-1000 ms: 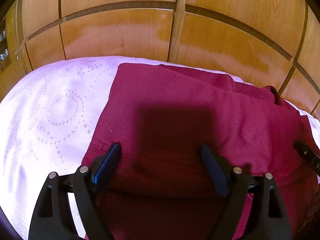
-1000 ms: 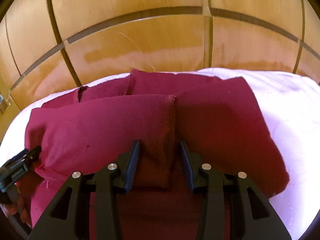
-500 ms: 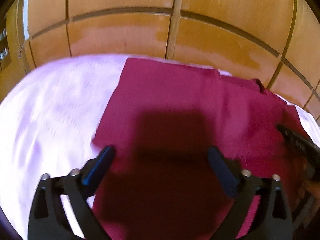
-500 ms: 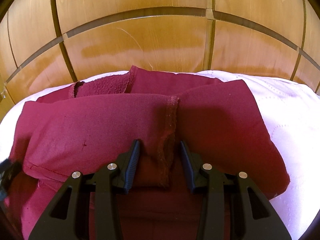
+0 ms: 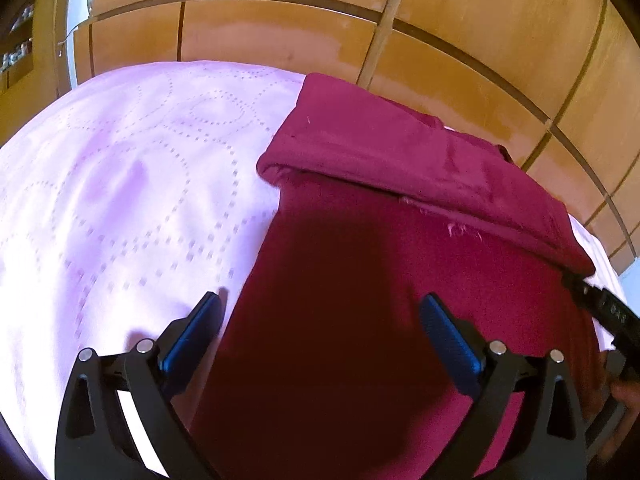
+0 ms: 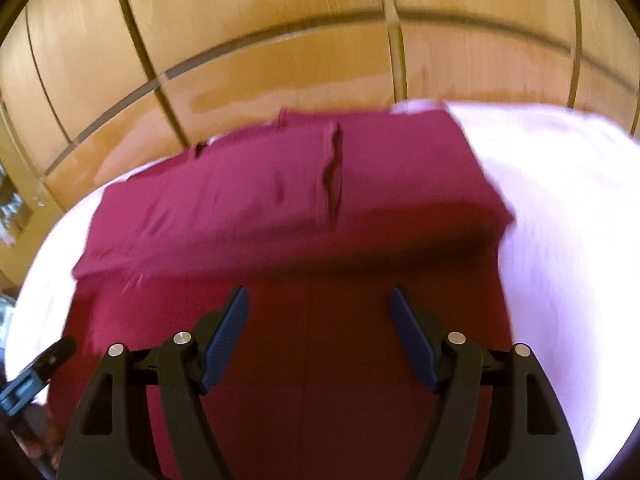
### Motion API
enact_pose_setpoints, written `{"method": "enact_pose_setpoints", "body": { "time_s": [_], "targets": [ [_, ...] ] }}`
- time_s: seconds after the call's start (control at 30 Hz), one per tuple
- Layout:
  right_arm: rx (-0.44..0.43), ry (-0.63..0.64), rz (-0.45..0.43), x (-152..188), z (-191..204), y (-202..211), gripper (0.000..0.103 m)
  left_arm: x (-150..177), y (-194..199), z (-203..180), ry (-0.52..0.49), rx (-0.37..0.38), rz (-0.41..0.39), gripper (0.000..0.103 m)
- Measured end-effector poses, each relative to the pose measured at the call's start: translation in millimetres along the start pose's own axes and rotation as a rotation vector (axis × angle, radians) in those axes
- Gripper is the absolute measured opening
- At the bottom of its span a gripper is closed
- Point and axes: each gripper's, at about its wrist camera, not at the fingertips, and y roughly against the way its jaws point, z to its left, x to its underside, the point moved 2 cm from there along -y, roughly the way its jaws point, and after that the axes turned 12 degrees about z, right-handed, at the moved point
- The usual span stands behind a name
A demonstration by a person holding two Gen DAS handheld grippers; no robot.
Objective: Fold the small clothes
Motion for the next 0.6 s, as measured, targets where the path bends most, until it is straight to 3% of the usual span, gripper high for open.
{"method": "enact_pose_setpoints", "body": {
  "time_s": [0.2,0.3,0.4,0.47,0.5,0.53,0.6],
  "targets": [
    [-0.105,-0.055,0.016,36.4,-16.9,17.0,0.077,21.3,12.7,6.0,-0.044,0.052,0.010,0.101],
    [-0.112,-0.007,0.042,52.6,-13.9,24.0,0.087,28.3,20.9,13.3,-0.056,0.107,0.009,0.101],
    [-0.098,0.026,0.057,65.1,-12.8,36.1,0.087,37.3,29.9,25.3,-0.052,0.146,0.020,0.101],
    [-0.165,-0.029,0.028,75.9,-24.2,54.7,0.083,44.0,38.3,34.3,-0.047,0.159,0.021,0.101],
    [-0.212,-0.065,0.013,82.0,-33.1,64.8,0.073,45.9,41.3,37.2,-0.045,0.169,0.023,0.101],
    [-0.228,-0.086,0.009,86.3,-40.3,71.0,0.062,49.6,47.5,44.3,-0.035,0.179,0.015,0.101],
    [-0.216,-0.146,0.007,97.6,-62.1,86.5,0.057,55.7,56.9,58.3,-0.001,0.190,-0.005,0.101]
  ]
}}
